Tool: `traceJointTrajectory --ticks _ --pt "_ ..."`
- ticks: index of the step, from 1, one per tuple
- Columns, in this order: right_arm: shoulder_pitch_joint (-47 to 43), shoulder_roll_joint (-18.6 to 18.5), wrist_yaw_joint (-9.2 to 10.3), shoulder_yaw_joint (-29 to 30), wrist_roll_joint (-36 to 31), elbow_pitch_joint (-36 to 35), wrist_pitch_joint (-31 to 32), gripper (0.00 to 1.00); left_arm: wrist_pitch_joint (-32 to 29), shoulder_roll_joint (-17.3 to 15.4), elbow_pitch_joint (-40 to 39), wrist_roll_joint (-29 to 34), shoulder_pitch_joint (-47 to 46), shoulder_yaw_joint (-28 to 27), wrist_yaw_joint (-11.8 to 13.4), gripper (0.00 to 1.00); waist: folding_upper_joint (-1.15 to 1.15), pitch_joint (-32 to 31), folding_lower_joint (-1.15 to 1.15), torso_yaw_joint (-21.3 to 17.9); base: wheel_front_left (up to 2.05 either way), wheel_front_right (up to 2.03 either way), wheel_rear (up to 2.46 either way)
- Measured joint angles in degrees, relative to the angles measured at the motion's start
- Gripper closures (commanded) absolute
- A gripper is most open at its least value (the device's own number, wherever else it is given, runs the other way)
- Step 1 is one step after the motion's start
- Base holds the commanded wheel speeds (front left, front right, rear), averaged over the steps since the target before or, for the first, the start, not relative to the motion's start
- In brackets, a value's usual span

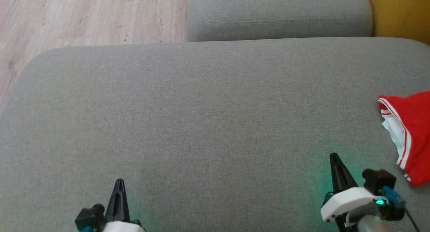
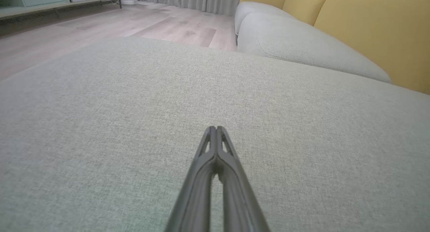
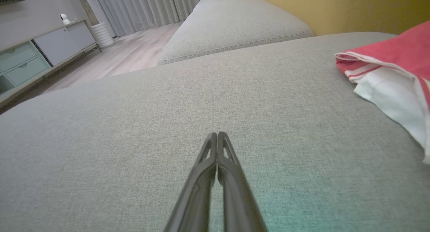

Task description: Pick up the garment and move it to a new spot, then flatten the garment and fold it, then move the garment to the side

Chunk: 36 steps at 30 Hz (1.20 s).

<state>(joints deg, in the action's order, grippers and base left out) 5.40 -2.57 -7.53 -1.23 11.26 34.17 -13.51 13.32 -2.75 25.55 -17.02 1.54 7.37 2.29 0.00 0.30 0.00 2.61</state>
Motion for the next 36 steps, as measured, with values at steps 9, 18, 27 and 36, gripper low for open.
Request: traceJointTrajectory --ticks 9,18,27,36 --pt "0.11 0.01 0.00 0.33 5.35 -1.35 1.47 1.00 -1.24 0.00 -0.49 -4.92 -0.12 -0.30 -0.57 1.00 0.00 0.00 0.00 -0.17 0.00 0.00 0.00" --pt "0.10 0.01 0.00 1.08 11.32 -2.67 2.71 1.00 -2.67 0.00 -1.38 -10.45 -0.17 -1.63 -1.30 1.00 0.00 -0.01 0.00 -0.37 0.00 0.00 0.00" --pt "0.09 0.01 0.00 1.67 17.22 -3.94 3.97 1.00 -4.21 0.01 -1.99 -16.00 -0.38 -2.09 -1.87 1.00 0.00 -0.02 0.00 -0.56 0.00 0.00 0.00" --pt "0.05 0.01 0.00 2.24 23.18 -5.26 5.59 1.00 -5.48 0.01 -2.66 -21.50 -0.56 -3.35 -2.83 1.00 0.00 -0.03 0.00 -0.76 0.00 0.00 0.00"
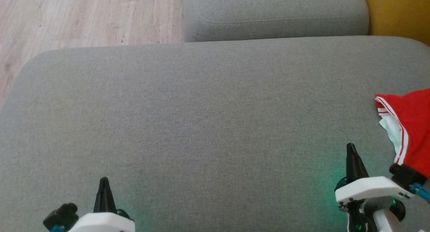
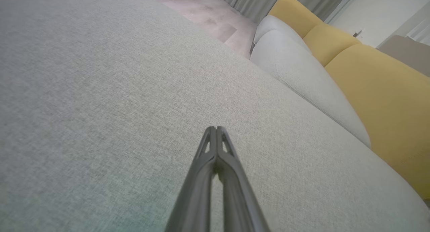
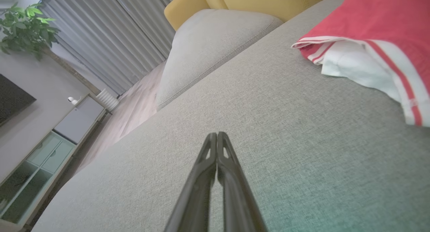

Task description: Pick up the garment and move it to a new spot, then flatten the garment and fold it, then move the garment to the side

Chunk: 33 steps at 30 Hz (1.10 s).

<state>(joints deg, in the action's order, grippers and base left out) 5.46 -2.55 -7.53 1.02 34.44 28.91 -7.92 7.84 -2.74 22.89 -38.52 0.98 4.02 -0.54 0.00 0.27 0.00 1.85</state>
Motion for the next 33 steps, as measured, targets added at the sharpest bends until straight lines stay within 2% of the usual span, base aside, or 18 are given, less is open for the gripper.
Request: traceJointTrajectory --ticks 33 --pt "-0.08 0.00 0.00 2.71 21.70 -4.67 5.35 1.00 -5.34 0.02 -2.66 -20.24 -1.91 -2.79 -2.47 1.00 0.00 -0.03 0.00 -0.71 0.00 0.00 0.00"
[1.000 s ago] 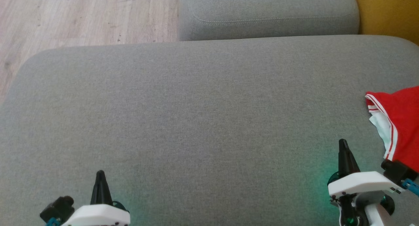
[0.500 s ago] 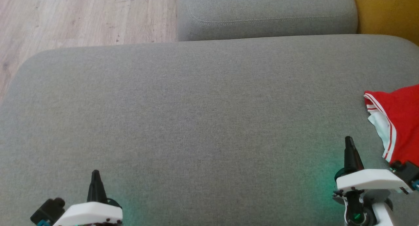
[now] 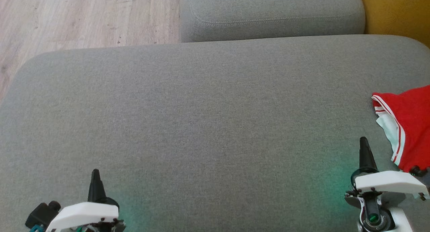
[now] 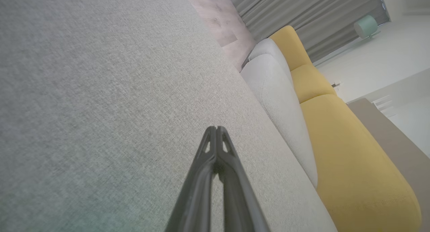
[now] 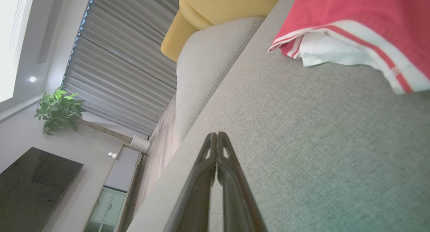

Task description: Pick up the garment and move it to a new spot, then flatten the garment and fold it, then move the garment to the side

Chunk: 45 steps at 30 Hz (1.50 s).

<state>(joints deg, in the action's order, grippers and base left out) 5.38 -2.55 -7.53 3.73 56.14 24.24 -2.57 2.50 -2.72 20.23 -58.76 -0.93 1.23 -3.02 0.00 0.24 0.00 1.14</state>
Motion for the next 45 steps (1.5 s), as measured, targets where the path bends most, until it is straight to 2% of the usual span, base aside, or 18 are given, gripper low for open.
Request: traceJointTrajectory --ticks 45 --pt "-0.15 -0.01 0.00 3.11 29.56 -6.57 7.22 1.00 -7.11 0.08 -3.39 -27.61 -1.38 -4.87 -3.12 1.00 0.00 -0.05 0.00 -0.97 0.00 0.00 0.00"
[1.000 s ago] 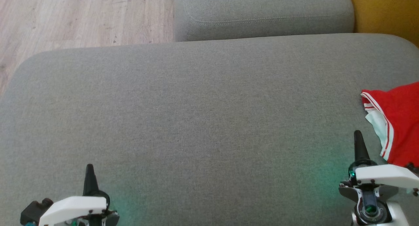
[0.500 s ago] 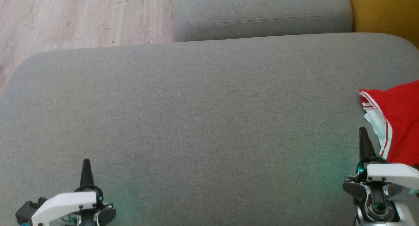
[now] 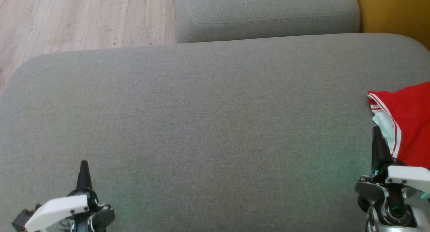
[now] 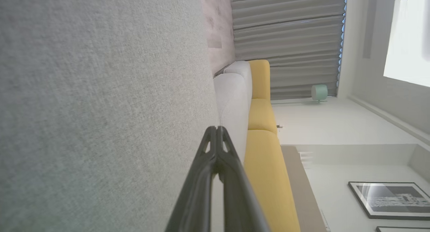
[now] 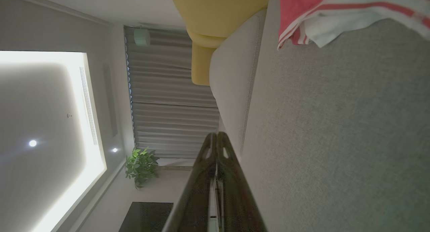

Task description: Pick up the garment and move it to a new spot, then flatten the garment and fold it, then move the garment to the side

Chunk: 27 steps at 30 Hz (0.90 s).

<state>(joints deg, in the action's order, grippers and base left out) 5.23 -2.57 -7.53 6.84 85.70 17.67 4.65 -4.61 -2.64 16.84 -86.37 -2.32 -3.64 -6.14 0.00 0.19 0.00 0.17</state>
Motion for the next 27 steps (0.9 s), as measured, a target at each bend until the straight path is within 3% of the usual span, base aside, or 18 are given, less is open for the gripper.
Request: traceJointTrajectory --ticks 10,27 --pt "-0.07 0.00 0.00 0.87 6.08 -1.25 1.49 1.00 -1.67 0.02 -0.67 -5.49 -1.10 -0.49 -0.96 1.00 0.00 -0.01 0.00 -0.18 0.00 0.00 0.00" --pt "-0.07 0.00 0.00 0.87 6.06 -1.27 1.49 1.00 -1.69 0.02 -0.67 -5.49 -1.10 -0.55 -0.96 1.00 0.00 -0.01 0.00 -0.18 0.00 0.00 0.00"
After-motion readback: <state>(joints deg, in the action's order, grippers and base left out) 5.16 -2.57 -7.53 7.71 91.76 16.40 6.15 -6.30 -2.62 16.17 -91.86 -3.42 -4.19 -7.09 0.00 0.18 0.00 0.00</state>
